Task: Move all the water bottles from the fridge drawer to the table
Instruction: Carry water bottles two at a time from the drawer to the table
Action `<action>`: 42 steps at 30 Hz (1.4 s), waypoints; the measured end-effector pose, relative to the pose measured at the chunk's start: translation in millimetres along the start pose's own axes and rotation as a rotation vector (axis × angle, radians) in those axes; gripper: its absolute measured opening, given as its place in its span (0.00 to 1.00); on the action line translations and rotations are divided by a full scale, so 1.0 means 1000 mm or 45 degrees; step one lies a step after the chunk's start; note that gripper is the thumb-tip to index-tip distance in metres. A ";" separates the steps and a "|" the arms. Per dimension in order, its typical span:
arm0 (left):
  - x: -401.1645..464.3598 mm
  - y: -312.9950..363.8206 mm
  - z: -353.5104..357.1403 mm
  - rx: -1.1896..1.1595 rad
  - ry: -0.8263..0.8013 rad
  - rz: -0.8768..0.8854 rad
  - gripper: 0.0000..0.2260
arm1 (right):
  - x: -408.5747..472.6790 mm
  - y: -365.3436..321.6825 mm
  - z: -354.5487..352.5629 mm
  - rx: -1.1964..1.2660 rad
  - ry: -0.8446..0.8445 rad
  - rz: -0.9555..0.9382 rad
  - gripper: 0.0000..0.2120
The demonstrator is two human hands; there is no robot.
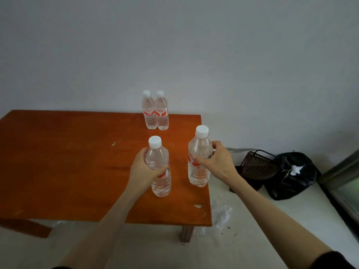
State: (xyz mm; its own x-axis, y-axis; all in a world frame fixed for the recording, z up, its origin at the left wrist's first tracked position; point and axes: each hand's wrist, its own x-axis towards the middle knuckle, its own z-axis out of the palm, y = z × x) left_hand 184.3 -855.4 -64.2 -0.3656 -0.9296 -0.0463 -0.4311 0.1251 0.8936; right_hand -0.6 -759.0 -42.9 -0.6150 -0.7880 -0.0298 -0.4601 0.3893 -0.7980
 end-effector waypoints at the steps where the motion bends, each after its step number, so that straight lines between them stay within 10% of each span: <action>1: 0.011 -0.003 0.001 -0.001 -0.009 -0.010 0.37 | 0.013 0.001 0.006 0.008 -0.004 0.016 0.35; 20: 0.273 -0.066 -0.029 0.075 -0.131 0.084 0.28 | 0.230 -0.034 0.176 0.060 0.129 0.294 0.35; 42: 0.329 -0.085 -0.012 0.166 -0.207 0.119 0.37 | 0.261 -0.034 0.203 -0.096 -0.038 0.190 0.34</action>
State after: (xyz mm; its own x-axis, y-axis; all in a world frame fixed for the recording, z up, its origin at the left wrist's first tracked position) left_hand 110.0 -1176.2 -149.9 -0.5327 -0.8450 -0.0467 -0.4881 0.2617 0.8326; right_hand -15.6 -1074.9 -145.4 -0.6614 -0.7320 -0.1633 -0.4123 0.5367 -0.7362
